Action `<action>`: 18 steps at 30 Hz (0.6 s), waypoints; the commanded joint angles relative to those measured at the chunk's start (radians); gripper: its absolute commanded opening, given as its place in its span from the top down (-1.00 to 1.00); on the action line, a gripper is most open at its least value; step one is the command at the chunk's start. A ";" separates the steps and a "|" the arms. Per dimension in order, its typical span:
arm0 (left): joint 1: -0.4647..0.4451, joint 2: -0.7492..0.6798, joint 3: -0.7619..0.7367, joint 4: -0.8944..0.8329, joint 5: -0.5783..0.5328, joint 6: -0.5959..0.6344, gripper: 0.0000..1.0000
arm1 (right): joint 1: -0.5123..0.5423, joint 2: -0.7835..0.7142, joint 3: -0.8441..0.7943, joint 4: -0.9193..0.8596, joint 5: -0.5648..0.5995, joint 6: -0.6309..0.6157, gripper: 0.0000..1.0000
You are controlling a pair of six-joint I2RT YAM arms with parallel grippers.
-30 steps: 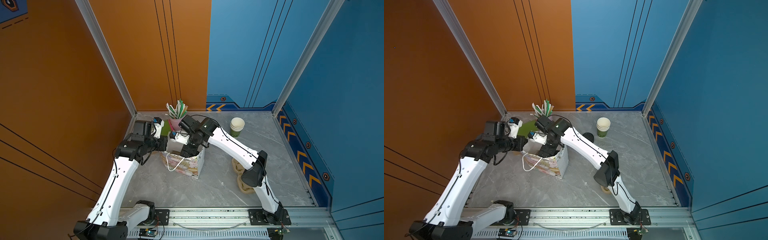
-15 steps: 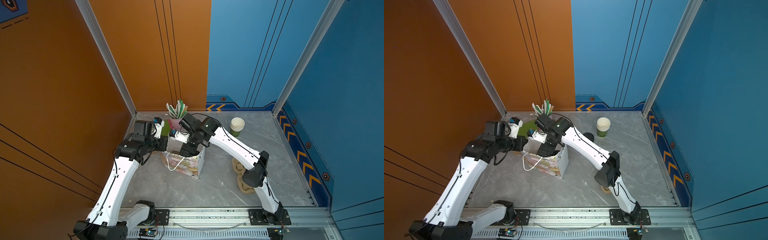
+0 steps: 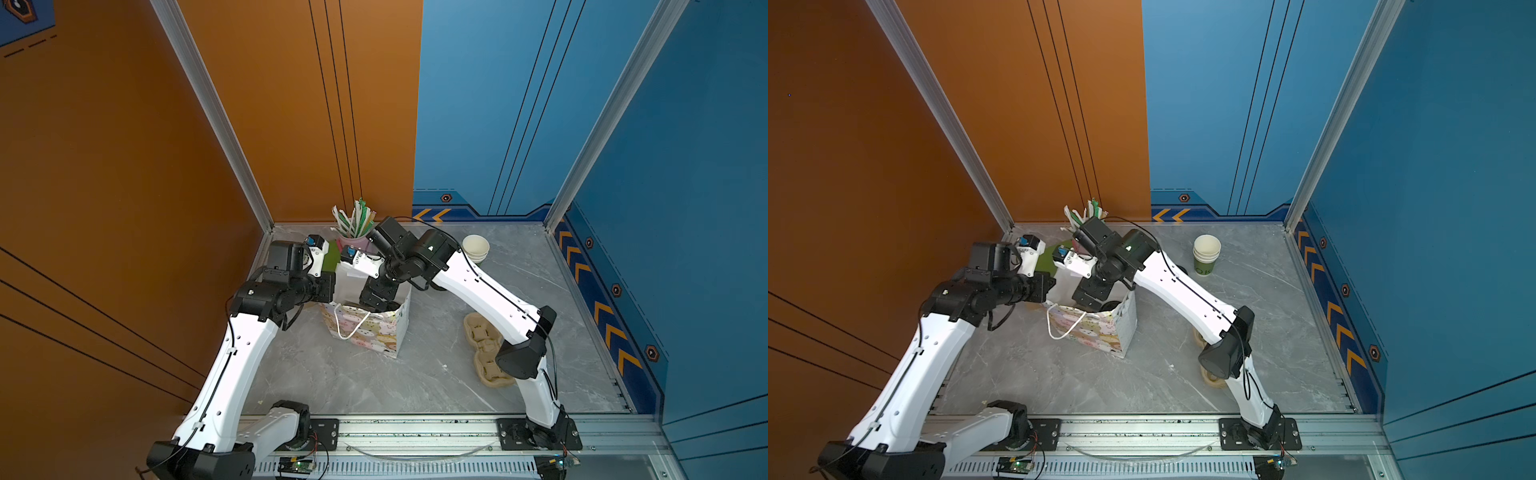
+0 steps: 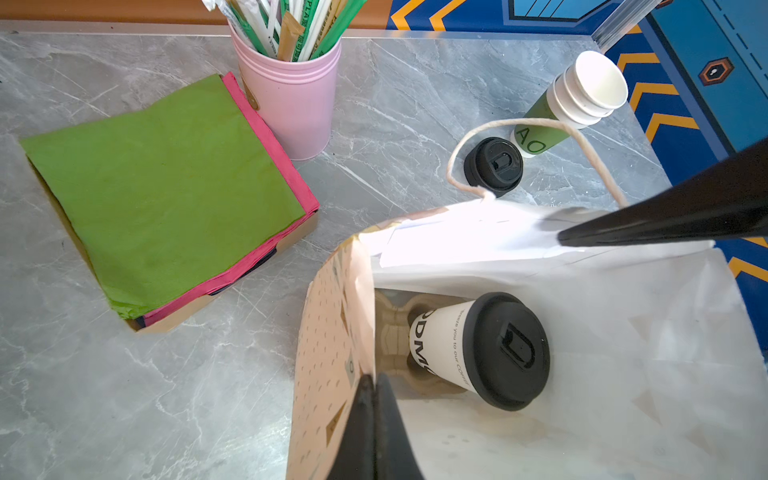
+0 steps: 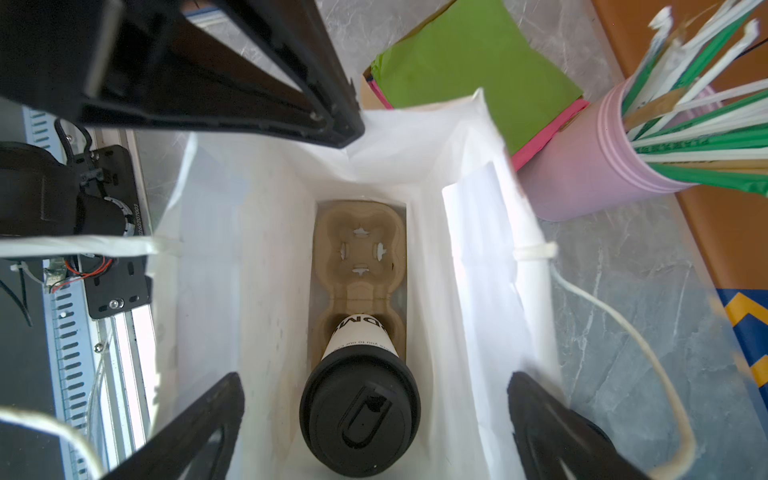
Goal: Pack the takeout coffee
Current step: 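Raise the right gripper from the bag while the left gripper releases it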
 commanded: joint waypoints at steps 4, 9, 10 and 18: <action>-0.009 -0.002 -0.003 0.003 -0.018 -0.003 1.00 | 0.002 -0.125 0.006 0.084 -0.031 0.062 -0.96; -0.010 -0.014 -0.003 0.003 -0.031 -0.006 1.00 | -0.022 -0.245 -0.136 0.272 -0.019 0.151 -0.85; -0.010 -0.016 -0.002 0.003 -0.033 -0.006 1.00 | -0.030 -0.267 -0.171 0.318 -0.016 0.173 -0.83; -0.012 -0.017 0.026 0.001 -0.026 -0.012 0.56 | -0.124 -0.335 -0.372 0.547 0.062 0.365 -0.67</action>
